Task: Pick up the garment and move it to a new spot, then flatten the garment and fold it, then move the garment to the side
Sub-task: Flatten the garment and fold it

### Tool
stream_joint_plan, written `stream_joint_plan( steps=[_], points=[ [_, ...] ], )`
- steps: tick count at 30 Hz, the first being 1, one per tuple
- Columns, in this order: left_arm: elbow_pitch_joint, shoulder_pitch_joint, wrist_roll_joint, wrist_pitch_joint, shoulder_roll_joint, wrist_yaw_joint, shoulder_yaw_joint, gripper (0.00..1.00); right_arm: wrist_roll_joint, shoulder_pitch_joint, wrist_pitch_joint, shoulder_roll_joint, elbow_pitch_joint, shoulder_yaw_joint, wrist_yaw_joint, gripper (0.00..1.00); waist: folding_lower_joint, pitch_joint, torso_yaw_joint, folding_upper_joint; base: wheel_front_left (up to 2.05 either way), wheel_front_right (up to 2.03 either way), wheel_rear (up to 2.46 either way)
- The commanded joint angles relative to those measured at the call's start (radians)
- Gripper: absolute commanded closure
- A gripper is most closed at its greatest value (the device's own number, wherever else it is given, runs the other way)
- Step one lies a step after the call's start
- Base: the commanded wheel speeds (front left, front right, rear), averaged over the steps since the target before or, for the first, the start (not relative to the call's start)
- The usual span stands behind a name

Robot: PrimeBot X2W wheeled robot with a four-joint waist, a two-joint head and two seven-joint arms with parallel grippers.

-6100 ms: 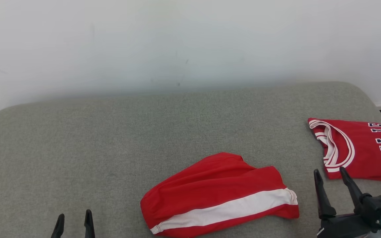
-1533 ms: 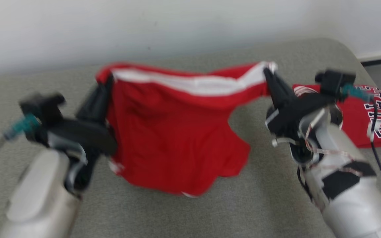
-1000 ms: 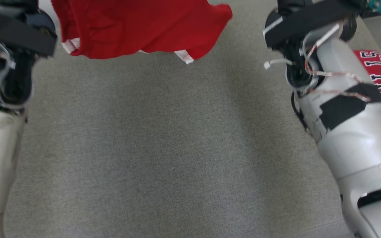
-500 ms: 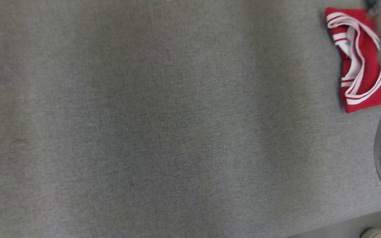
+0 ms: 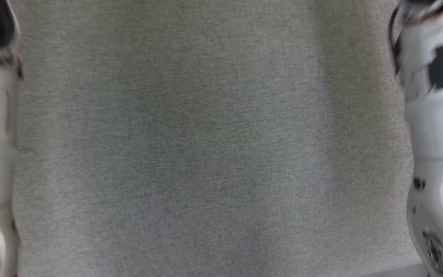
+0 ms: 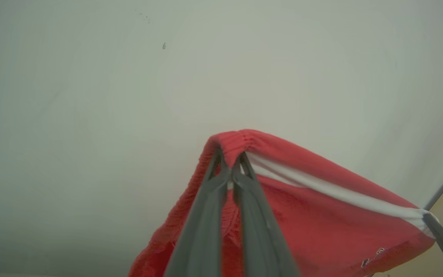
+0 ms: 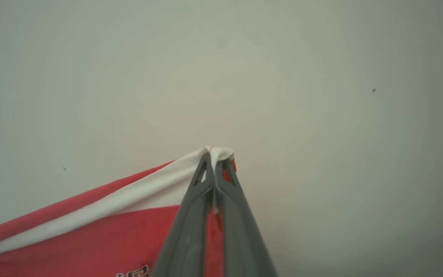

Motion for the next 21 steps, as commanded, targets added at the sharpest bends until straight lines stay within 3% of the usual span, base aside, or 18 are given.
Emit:
stream_joint_plan(
  steps=[1, 6, 11, 16, 21],
  points=[
    [-0.012, 0.021, -0.008, -0.004, 0.009, -0.001, -0.001, 1.00, 0.014, 0.024, -0.005, -0.022, -0.007, 0.007, -0.003, 1.00, -0.0002, -0.022, 0.010, -0.0002, 0.00, 0.00, 0.00],
    [-0.087, 0.197, -0.082, -0.003, 0.044, -0.001, -0.092, 1.00, 0.111, 0.182, -0.002, -0.095, -0.038, 0.140, -0.003, 1.00, -0.0002, -0.101, 0.026, -0.0002, 0.00, 0.00, 0.00],
    [-0.126, 0.382, -0.157, 0.001, 0.073, -0.001, -0.180, 1.00, 0.237, 0.359, 0.082, -0.197, -0.104, 0.239, -0.003, 1.00, -0.0002, -0.197, 0.040, -0.0002, 0.00, 0.00, 0.00],
    [-0.135, 0.557, -0.205, 0.001, 0.093, -0.001, -0.226, 1.00, 0.328, 0.551, 0.179, -0.269, -0.190, 0.263, -0.003, 1.00, -0.0002, -0.284, 0.050, -0.0002, 0.00, 0.00, 0.00],
    [-0.125, 0.706, -0.229, -0.002, 0.100, -0.001, -0.247, 1.00, 0.337, 0.736, 0.266, -0.308, -0.264, 0.256, -0.003, 1.00, -0.0002, -0.358, 0.058, -0.0002, 0.00, 0.00, 0.00]
  ],
)
